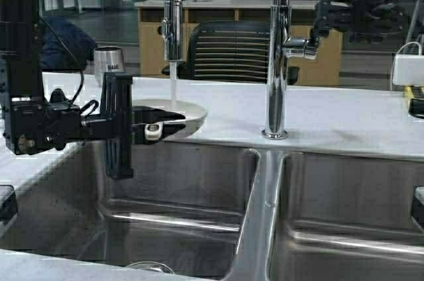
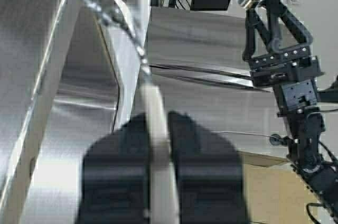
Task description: Wash the pan
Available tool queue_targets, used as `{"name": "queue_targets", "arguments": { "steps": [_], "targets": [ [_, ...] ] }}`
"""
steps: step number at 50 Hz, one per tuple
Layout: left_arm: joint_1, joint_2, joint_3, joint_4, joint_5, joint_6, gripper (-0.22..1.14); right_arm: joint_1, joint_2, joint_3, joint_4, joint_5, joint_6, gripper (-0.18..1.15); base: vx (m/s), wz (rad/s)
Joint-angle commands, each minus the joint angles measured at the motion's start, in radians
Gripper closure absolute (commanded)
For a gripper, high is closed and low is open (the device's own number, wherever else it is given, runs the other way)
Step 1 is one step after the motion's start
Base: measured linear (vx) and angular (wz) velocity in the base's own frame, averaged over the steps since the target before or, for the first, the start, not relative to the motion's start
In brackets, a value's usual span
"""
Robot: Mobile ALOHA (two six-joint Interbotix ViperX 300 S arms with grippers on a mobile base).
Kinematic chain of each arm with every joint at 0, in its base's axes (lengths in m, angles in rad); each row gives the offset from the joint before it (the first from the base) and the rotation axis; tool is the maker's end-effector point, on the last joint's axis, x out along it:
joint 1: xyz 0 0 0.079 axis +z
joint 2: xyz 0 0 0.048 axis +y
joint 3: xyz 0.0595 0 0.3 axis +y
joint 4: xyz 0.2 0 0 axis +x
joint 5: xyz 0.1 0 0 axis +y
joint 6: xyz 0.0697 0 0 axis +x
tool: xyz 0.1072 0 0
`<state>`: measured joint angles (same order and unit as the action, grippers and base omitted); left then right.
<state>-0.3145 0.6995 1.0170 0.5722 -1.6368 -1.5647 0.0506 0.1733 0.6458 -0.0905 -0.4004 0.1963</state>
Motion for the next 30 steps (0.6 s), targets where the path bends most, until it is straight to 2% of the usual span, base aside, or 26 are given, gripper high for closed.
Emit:
{"name": "queue_targets", "arguments": {
  "steps": [1, 30],
  "targets": [
    [-0.002, -0.015, -0.011, 0.003, -0.018, 0.020, 0.89, -0.061, -0.017, -0.003, 0.012, -0.003, -0.003, -0.06, 0.00, 0.00],
    [-0.002, 0.005, -0.017, 0.006, -0.017, 0.018, 0.89, -0.025, -0.195, 0.089, -0.003, -0.071, -0.006, -0.06, 0.00, 0.00]
  ]
}}
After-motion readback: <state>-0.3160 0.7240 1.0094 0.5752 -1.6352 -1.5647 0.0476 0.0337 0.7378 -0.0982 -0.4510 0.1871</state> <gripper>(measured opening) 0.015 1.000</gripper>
